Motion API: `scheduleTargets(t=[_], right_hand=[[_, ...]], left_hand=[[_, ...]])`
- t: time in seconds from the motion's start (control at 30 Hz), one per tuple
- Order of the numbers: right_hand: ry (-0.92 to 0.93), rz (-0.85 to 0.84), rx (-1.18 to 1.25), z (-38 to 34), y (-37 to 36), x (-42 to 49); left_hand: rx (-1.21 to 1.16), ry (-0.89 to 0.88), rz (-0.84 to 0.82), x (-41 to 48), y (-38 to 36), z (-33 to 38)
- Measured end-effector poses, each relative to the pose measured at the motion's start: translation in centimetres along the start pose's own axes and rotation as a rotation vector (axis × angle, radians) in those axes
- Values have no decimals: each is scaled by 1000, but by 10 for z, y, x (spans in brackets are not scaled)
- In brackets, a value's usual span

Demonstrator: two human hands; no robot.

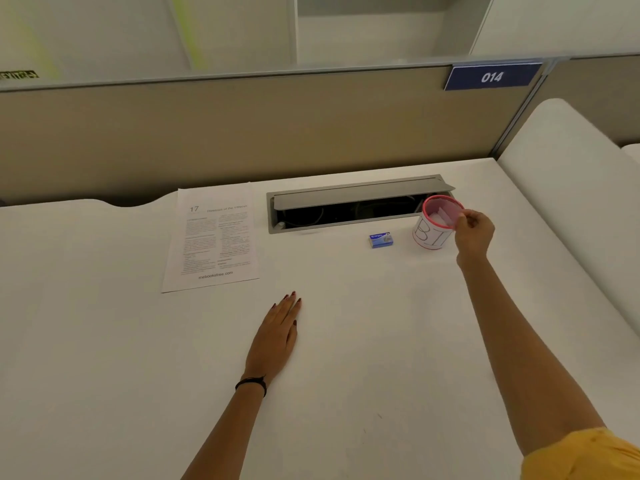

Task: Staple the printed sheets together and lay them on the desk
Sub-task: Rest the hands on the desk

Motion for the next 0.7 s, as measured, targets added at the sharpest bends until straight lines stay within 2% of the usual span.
scheduleTargets(t=[0.3,0.53,0.7], right_hand=[[270,-99,-440,-33,-27,18],[536,-76,-444,-60,-15,-25],[646,-310,-338,-37,-18,-81]], left_hand=[[-8,1,9,2,-1,-2],[25,64,30,-12,-3,-6],[22,96,61,-36,-4,-1]])
Point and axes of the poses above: each hand's wrist, its own x-axis towards the middle knuckle, its own y-axis out of the back of the hand, z = x × y, the point moved 10 cm from there along x, towards the middle knuckle, and after that the axes turned 10 degrees about -x, right-handed, at the moved point
